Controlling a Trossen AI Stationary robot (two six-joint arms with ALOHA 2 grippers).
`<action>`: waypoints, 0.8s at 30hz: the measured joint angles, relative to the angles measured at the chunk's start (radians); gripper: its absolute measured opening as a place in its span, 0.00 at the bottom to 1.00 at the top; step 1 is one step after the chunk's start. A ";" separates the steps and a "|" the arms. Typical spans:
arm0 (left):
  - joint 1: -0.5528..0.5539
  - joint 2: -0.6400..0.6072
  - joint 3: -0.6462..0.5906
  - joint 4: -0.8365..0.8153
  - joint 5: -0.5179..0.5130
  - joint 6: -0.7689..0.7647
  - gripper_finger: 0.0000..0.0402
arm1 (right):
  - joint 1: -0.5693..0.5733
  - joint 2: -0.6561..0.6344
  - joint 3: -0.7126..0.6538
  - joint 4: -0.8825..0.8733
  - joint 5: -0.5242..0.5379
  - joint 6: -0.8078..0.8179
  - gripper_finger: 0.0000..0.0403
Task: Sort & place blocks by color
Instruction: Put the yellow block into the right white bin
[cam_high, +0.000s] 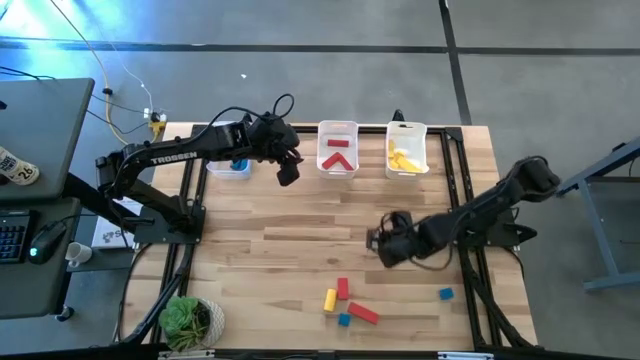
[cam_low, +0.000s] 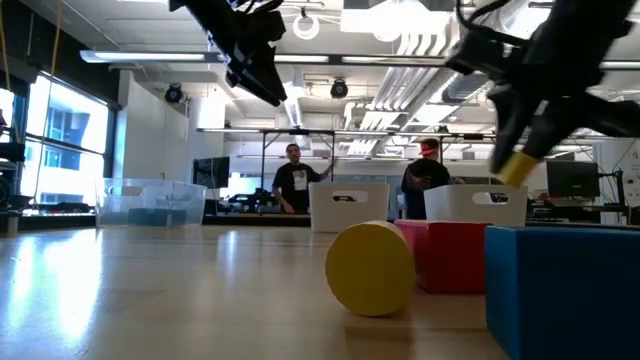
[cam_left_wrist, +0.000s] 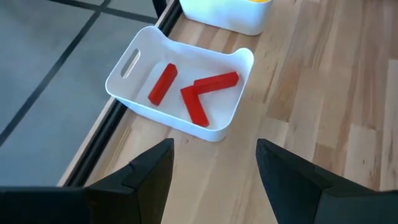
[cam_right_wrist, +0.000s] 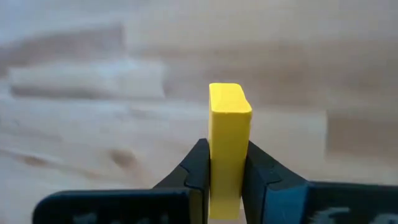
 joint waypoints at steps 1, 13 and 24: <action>0.000 0.000 0.000 0.000 0.000 0.003 0.54 | -0.028 -0.013 0.000 0.000 0.013 -0.039 0.08; 0.000 0.000 0.000 -0.004 0.016 -0.023 0.54 | -0.403 -0.185 0.000 0.025 0.063 -0.630 0.08; 0.000 0.000 0.000 -0.006 0.016 -0.239 0.54 | -0.724 -0.253 0.000 0.211 0.000 -1.248 0.08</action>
